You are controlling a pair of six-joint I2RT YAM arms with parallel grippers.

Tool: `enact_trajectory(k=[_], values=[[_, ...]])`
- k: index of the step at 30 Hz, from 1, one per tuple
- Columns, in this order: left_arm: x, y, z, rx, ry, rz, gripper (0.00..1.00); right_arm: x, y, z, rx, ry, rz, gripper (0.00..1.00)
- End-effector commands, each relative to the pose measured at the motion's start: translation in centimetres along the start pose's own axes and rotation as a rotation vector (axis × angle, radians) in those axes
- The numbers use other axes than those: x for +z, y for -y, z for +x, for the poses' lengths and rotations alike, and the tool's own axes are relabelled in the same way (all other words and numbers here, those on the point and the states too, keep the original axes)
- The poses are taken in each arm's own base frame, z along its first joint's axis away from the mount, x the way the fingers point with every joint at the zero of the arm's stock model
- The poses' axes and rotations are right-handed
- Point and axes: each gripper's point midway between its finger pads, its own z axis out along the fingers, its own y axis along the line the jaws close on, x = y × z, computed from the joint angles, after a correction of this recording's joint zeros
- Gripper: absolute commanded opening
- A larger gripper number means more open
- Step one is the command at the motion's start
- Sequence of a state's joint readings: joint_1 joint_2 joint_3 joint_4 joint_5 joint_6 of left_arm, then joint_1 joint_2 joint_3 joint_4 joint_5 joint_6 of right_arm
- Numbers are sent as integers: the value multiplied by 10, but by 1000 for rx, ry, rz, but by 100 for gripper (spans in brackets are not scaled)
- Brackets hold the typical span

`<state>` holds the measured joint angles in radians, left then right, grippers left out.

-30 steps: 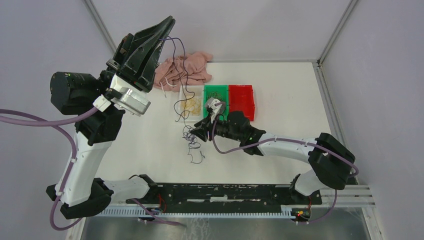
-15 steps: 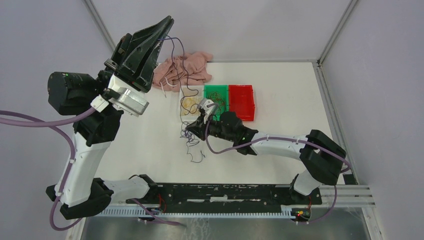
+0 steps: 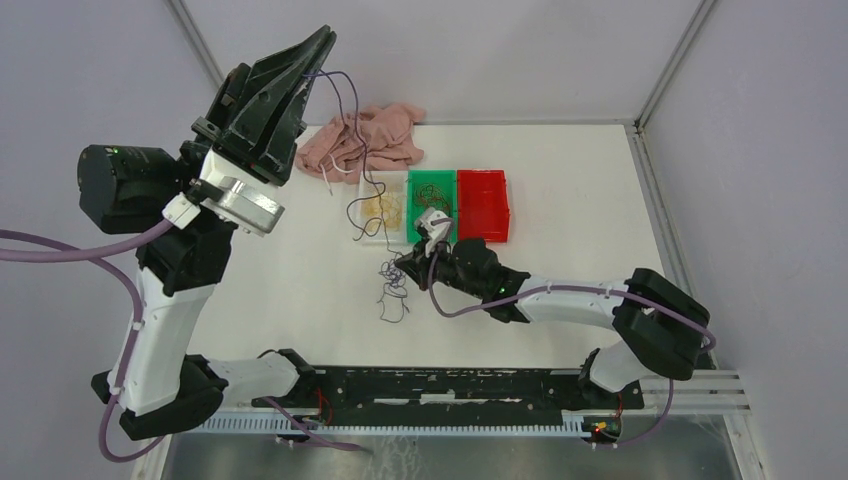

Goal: Untangle the cables
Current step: Untie the cable.

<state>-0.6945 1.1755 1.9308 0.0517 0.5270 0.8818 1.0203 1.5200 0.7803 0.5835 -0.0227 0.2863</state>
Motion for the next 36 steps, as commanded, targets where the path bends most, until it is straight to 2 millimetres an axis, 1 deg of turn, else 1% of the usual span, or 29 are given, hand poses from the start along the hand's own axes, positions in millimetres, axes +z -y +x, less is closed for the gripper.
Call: enact_trajectory(k=[1,3,7,10,12,14,15,16,17,18,20,22,24,25,28,30,31,34,36], values=[[0,-28,-20,88,36,-61,3,-22,21,15,52,1,111,0],[0,-31,-20,110,37,-73,3,-30,27,28,79,-16,135,0],[0,-40,-21,141,34,-103,3,-41,38,48,126,-42,189,0],[1,-44,-21,160,30,-120,3,-46,44,59,142,-62,215,0],[2,-46,-18,169,24,-135,3,-51,48,64,153,-72,237,0],[3,-47,-16,150,22,-143,3,-54,49,64,168,-54,240,0],[4,-44,-14,134,17,-136,3,-56,50,63,175,-48,244,0],[4,-39,-10,117,11,-122,3,-57,50,58,183,-34,242,1],[5,-33,-6,99,6,-107,3,-58,48,53,191,-22,230,4],[5,-26,-2,84,2,-90,3,-58,46,44,196,-5,215,12],[6,-9,8,47,-8,-55,3,-61,41,27,202,31,198,33],[6,6,17,14,-20,-22,3,-67,38,7,200,74,191,48],[6,24,29,-21,-38,13,3,-76,38,-12,198,114,205,60],[7,31,34,-41,-44,26,3,-80,40,-20,198,132,218,64],[7,58,52,-107,-71,70,3,-96,48,-49,217,210,278,73],[7,77,66,-151,-96,100,3,-104,54,-68,221,248,311,76],[7,87,73,-177,-107,113,3,-106,55,-78,216,262,315,77],[13,113,94,-243,-131,141,3,-105,63,-99,213,259,341,77],[19,128,108,-277,-143,153,3,-105,73,-109,214,257,380,77]])
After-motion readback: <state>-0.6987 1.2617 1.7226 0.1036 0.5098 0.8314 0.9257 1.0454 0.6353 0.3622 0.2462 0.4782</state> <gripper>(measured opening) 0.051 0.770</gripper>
